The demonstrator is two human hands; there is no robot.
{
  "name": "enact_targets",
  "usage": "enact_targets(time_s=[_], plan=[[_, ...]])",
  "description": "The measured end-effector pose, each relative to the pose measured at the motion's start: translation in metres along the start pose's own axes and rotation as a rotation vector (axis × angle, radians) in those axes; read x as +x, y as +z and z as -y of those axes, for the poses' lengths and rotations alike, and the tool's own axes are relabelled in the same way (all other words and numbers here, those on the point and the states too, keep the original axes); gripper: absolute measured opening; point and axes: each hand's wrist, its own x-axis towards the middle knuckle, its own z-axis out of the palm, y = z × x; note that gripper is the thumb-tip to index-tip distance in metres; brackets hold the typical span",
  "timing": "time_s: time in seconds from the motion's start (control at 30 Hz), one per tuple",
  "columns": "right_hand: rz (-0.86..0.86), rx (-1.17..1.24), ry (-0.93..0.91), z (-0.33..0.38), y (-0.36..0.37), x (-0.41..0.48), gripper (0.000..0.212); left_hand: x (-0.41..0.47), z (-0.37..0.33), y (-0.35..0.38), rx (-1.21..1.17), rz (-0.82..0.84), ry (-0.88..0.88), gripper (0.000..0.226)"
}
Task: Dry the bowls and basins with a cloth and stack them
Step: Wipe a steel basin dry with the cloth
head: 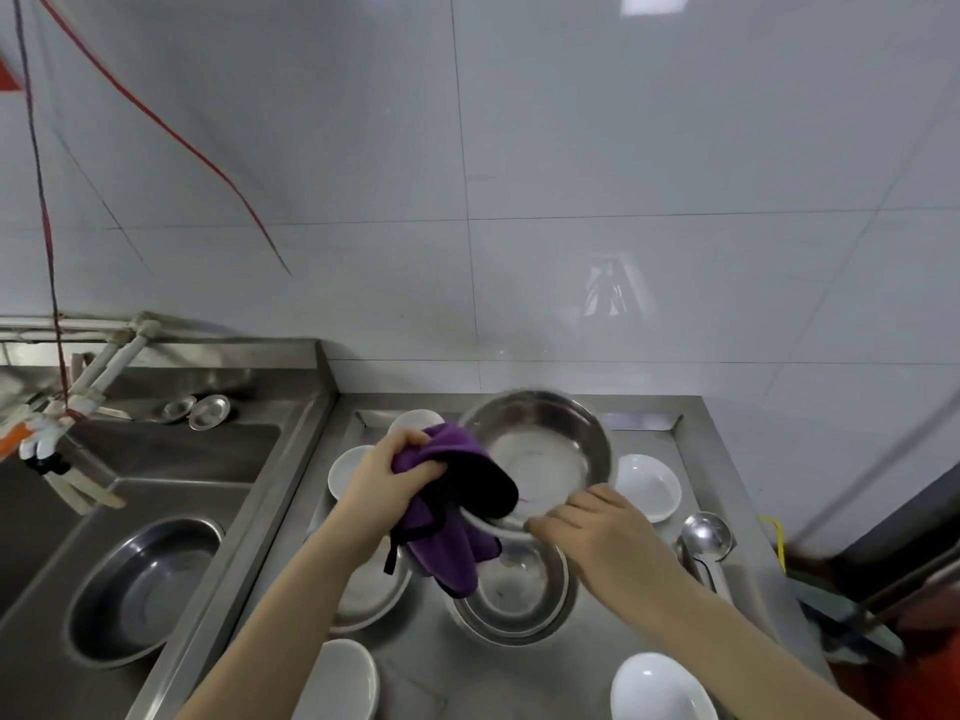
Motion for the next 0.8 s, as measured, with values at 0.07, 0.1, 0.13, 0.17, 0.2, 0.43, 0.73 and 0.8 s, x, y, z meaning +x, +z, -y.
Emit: enact_targets(time_s=[0.07,0.1,0.13,0.17,0.2,0.43,0.73,0.8], plan=[[-0.086,0.165,0.166,-0.005,-0.001,-0.002,0.027,-0.001,0.001,-0.007,0.010,-0.185,-0.010,0.018],[-0.121,0.280,0.268,-0.006,-0.002,-0.003,0.025,-0.003,0.002,-0.010,0.071,-0.284,0.001,0.024],[-0.137,0.414,0.370,-0.006,-0.005,-0.002,0.027,-0.006,-0.002,-0.010,0.130,-0.362,0.014,0.033],[-0.131,0.545,0.456,-0.004,-0.009,-0.001,0.030,-0.008,-0.005,-0.008,0.153,-0.402,0.038,0.046],[-0.127,0.654,0.506,0.000,-0.013,0.001,0.036,-0.011,-0.010,-0.005,0.126,-0.389,0.053,0.060],[-0.205,1.067,0.662,0.030,-0.034,0.038,0.036,-0.028,-0.029,0.036,-0.450,0.055,0.128,0.043],[-0.165,1.089,0.593,0.057,-0.046,0.032,0.022,-0.007,-0.039,0.054,-0.135,-0.148,0.383,0.036],[-0.118,1.034,0.528,0.059,-0.045,0.025,0.022,0.000,-0.037,0.051,-0.345,-0.061,0.219,0.035]])
